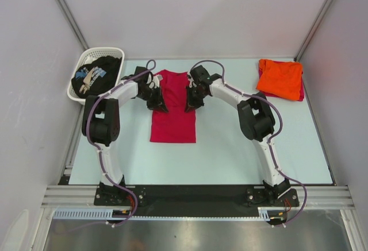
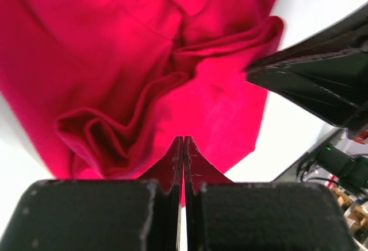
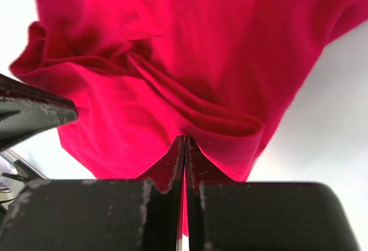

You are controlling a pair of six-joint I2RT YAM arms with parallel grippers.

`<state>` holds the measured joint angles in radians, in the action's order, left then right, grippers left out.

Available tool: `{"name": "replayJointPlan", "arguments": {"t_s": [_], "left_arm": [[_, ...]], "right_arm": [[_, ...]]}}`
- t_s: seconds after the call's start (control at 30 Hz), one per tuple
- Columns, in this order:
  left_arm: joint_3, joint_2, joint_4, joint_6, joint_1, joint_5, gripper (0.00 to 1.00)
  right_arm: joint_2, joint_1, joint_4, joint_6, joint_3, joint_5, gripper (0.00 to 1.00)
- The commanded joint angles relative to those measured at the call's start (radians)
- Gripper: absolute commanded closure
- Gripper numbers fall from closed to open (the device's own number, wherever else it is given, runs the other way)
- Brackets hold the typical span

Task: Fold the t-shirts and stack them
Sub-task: Fold the folded rectangular tshirt in 1/3 of the way

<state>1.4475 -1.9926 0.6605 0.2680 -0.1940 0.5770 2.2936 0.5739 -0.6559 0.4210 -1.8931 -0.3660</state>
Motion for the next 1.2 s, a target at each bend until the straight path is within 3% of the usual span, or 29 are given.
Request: {"name": "replayJointPlan", "arguments": {"t_s": [0.0,0.33,0.6,1.0,1.17], "left_arm": [[0.017,-0.018,0.024,-0.032,0.004,-0.069,1.0],[0.045,-0.071,0.09,-0.036,0.014,-0.239,1.0],[0.022,-0.077,0.093,-0.033,0.057,-0.25,1.0],[-0.016,-0.117,0.073,-0.036,0.099,-0.152,1.0],[-0.053,0.044,0.008,-0.05,0.099,0.026,1.0]], "right_arm": [[0.0,0.007,-0.031,-0.028,-0.04,0.039,1.0],[-0.011,0.011,-0.039,-0.047,-0.006,0.087,1.0],[-0.016,0.018,-0.051,-0.06,0.011,0.136,1.0],[-0.019,0.038,-0.131,-0.053,0.015,0.328,1.0],[-0.147,0.038,-0.091,-0.068,0.046,0.266,1.0]]}}
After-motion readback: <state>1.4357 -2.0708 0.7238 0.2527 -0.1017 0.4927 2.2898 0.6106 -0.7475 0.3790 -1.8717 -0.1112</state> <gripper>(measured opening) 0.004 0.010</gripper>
